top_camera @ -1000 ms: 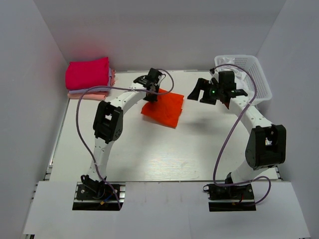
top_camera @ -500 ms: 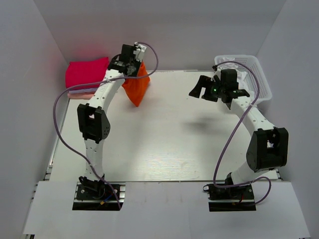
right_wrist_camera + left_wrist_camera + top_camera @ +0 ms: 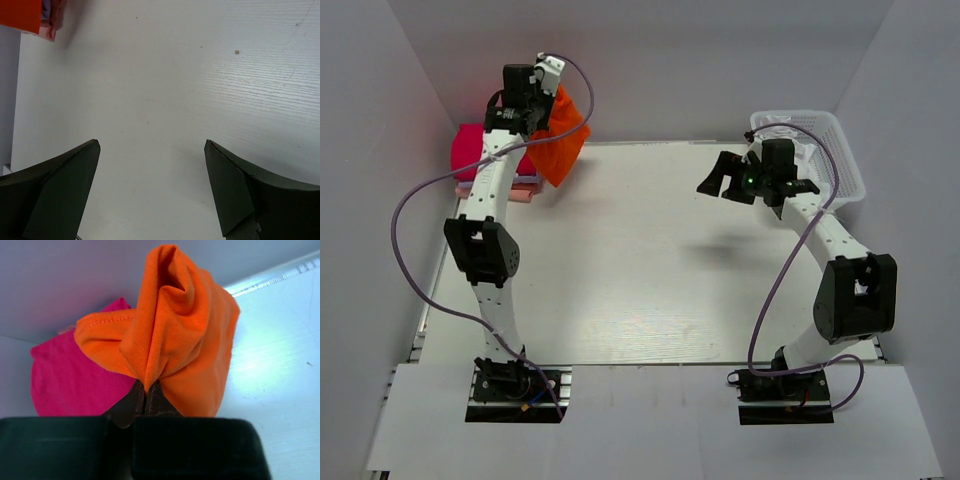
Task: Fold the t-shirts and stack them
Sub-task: Put the neatly folded tshirt into the corner of the board with the left arm
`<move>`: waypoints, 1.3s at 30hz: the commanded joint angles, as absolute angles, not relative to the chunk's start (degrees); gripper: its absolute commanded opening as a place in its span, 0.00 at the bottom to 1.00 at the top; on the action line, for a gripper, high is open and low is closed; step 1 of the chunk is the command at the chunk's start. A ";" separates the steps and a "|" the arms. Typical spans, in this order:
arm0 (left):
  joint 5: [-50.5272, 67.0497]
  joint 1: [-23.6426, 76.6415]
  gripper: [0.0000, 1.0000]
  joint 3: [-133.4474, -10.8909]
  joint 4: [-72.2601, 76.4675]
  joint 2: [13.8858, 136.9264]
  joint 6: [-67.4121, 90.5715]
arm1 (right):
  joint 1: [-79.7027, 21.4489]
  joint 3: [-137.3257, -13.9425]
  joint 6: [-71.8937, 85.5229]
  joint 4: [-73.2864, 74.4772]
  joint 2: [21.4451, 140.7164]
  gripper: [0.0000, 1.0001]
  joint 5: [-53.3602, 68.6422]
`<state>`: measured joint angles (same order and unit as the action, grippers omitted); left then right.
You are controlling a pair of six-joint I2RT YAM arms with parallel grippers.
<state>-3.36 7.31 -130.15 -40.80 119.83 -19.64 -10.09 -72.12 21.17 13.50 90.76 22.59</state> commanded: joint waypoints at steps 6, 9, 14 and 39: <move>0.78 1.59 0.00 -133.33 -33.57 114.08 -21.01 | -9.93 -74.27 23.64 11.78 92.11 0.91 24.87; 2.19 -0.17 0.00 -133.33 -32.09 114.08 -20.48 | -9.93 -74.70 23.99 11.43 92.37 0.91 24.87; 3.68 -2.55 0.00 -133.33 -28.31 115.31 -18.64 | -10.28 -76.20 26.80 9.76 94.74 0.91 27.59; 14.94 -10.11 0.00 -133.58 -22.41 121.55 -8.80 | -10.28 -83.23 28.57 13.36 99.32 0.91 27.60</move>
<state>12.51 -10.00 -129.49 -25.96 122.89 -12.32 -10.15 -81.47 28.42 13.61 99.66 27.53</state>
